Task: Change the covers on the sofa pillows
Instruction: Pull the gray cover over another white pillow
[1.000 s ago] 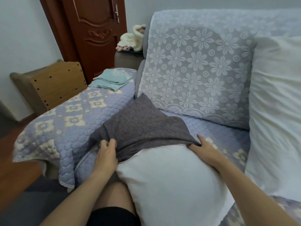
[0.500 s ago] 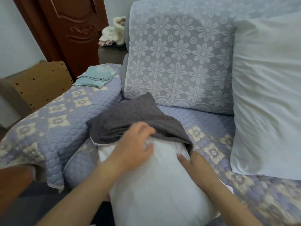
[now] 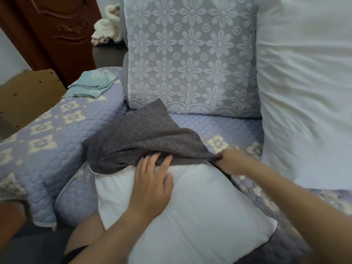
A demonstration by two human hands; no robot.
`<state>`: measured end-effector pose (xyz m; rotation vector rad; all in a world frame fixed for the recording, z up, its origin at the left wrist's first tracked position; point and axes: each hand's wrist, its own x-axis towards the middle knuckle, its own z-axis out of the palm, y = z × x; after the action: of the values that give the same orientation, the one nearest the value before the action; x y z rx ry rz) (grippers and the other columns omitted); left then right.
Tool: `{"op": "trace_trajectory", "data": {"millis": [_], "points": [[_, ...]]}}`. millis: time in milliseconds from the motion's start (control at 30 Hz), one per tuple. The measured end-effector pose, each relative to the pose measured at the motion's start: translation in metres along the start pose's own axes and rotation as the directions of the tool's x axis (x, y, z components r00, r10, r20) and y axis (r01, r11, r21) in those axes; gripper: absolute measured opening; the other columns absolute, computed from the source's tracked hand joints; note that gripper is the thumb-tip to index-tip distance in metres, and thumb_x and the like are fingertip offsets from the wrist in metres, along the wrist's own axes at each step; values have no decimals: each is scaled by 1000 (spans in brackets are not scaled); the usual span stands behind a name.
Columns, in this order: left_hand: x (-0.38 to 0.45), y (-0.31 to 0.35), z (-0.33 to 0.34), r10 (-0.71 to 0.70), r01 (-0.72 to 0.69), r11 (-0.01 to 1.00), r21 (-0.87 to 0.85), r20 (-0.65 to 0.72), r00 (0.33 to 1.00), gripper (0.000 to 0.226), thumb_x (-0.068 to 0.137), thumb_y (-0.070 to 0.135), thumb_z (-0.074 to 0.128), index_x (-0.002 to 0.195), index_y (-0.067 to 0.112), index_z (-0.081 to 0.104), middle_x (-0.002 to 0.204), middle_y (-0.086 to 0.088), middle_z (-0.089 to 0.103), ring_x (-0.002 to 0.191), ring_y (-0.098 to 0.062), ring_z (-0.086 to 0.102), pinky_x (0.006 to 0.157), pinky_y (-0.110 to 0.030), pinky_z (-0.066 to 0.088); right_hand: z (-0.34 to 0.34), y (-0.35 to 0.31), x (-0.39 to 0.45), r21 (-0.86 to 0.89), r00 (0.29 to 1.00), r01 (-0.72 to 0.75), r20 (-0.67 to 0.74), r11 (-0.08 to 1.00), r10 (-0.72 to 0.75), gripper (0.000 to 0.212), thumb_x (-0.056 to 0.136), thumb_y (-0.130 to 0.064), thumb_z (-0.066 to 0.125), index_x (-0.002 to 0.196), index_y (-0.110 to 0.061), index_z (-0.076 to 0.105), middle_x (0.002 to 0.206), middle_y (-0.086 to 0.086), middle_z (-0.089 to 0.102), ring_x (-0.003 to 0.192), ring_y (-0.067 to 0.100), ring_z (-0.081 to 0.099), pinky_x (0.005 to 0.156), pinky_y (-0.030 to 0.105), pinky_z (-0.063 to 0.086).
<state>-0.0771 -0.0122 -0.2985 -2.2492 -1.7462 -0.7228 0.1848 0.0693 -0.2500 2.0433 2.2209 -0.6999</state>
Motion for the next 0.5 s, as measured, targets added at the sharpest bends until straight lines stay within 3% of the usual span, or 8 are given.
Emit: {"op": "trace_trajectory", "data": {"millis": [67, 133, 167, 200, 267, 300, 400, 500], "points": [[1, 3, 3, 15, -15, 1000, 9, 11, 1000, 48, 99, 31, 42, 144, 17, 53, 141, -15, 50, 129, -34, 47, 114, -54, 34, -25, 2, 28, -130, 965, -5, -259, 992, -29, 29, 97, -37, 49, 98, -17, 71, 99, 9, 70, 85, 31, 64, 69, 34, 48], [2, 6, 5, 6, -7, 1000, 28, 31, 1000, 50, 99, 30, 43, 146, 16, 51, 141, -14, 50, 130, -33, 47, 113, -53, 34, -36, -3, 43, -121, 731, 11, -677, 993, -91, 24, 99, -28, 49, 92, -12, 65, 88, 12, 67, 74, 36, 64, 58, 35, 41], [3, 7, 4, -7, 6, 999, 37, 35, 999, 51, 99, 31, 43, 147, 15, 50, 140, -13, 51, 129, -32, 47, 113, -53, 34, -37, -9, 46, -80, 652, 24, -754, 996, -77, 17, 98, -21, 49, 96, -11, 63, 88, 14, 65, 73, 39, 64, 57, 37, 41], [5, 7, 3, -21, 18, 999, 52, 45, 999, 52, 98, 32, 43, 148, 15, 49, 138, -11, 53, 128, -30, 49, 112, -52, 35, -37, -13, 49, -17, 670, 31, -742, 999, -34, 18, 97, -14, 48, 110, -11, 60, 97, 17, 65, 80, 41, 64, 61, 39, 43], [13, 7, 0, -41, 34, 995, 96, 73, 997, 55, 96, 38, 45, 146, 16, 51, 128, -4, 58, 120, -26, 53, 108, -49, 40, -18, -7, 51, 107, 854, -24, -515, 994, 76, 56, 95, -6, 46, 149, -14, 34, 128, 22, 55, 102, 43, 61, 74, 41, 43], [18, 6, -3, -51, 40, 991, 126, 87, 995, 56, 95, 42, 45, 144, 18, 53, 122, -2, 60, 114, -24, 55, 104, -47, 42, -4, 0, 45, 172, 899, -19, -428, 985, 92, 66, 95, -6, 46, 156, -14, 21, 138, 22, 47, 110, 43, 57, 77, 41, 41], [54, 8, -7, -85, 38, 967, 254, 177, 981, 54, 94, 55, 41, 136, 28, 59, 112, 2, 64, 106, -24, 59, 93, -45, 42, 49, 17, 19, 366, 923, 81, -378, 927, 69, 48, 91, -12, 53, 138, -11, 42, 130, 20, 52, 114, 40, 55, 81, 38, 39], [103, 13, -7, -106, -7, 950, 313, 343, 933, 41, 99, 56, 39, 120, 32, 66, 114, 1, 67, 109, -27, 60, 90, -43, 42, 79, 4, 1, 568, 970, -95, -131, 818, 204, 35, 95, -35, 56, 115, -8, 49, 118, 18, 61, 112, 37, 58, 88, 37, 45]]}}
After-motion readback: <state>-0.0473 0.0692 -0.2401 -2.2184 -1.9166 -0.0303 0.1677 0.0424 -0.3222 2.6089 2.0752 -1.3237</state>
